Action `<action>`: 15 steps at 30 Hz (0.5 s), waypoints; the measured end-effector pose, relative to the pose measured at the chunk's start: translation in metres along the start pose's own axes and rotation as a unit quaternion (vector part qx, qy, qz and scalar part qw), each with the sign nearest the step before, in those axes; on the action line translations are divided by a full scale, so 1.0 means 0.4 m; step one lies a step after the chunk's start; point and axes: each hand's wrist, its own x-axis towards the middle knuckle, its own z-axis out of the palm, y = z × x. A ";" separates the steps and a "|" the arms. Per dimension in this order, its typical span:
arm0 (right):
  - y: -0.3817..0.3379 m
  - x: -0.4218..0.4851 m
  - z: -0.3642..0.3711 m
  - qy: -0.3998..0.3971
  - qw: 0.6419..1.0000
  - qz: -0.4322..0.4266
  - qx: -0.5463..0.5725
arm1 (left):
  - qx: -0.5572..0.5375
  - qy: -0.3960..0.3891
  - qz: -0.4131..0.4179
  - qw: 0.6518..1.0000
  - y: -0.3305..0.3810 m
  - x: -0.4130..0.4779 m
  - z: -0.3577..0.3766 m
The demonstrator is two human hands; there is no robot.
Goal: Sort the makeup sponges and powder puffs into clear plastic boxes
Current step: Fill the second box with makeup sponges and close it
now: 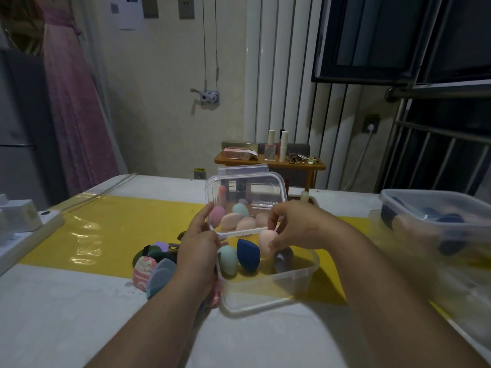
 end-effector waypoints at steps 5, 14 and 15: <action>-0.003 0.009 0.024 0.002 0.998 0.024 -0.058 | 0.000 -0.003 0.005 1.000 -0.001 -0.002 0.000; -0.020 0.018 0.059 0.019 0.984 0.006 -0.179 | -0.025 -0.018 0.001 1.000 -0.008 0.004 -0.004; -0.018 0.017 0.058 0.009 0.985 0.003 -0.172 | -0.024 -0.017 0.001 1.000 -0.009 0.005 -0.004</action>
